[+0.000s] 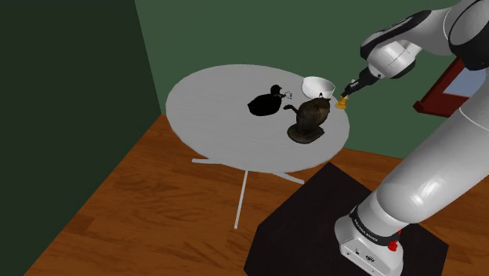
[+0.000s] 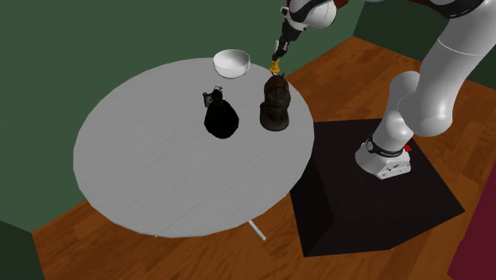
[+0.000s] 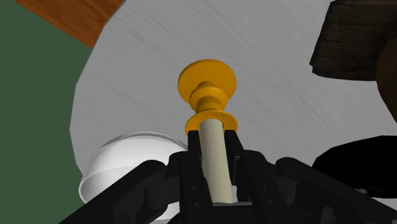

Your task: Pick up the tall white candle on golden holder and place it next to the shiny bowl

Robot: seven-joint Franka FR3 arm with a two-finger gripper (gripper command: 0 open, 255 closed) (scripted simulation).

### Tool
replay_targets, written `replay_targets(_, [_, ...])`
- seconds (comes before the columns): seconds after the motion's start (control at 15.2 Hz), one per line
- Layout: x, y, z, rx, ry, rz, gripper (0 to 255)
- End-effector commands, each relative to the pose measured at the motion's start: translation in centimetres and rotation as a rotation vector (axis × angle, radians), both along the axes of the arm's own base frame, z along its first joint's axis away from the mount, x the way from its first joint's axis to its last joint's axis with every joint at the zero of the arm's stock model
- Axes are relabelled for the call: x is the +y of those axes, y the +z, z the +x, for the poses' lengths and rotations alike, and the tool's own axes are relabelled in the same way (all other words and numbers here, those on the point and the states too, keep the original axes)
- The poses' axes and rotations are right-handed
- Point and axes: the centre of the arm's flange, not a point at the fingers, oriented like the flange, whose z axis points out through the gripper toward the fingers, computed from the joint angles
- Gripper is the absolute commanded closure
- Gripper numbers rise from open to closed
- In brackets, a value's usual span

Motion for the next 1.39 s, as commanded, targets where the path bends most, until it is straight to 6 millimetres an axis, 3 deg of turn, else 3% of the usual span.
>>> replay_targets(0.0, [0.0,-1.1,0.0,0.000,0.000,0.000,255])
replay_targets(0.79, [0.0,-7.4,0.0,0.000,0.000,0.000,255])
replay_targets(1.25, [0.0,-7.4,0.0,0.000,0.000,0.000,255])
replay_targets(1.32, [0.0,-7.4,0.0,0.000,0.000,0.000,0])
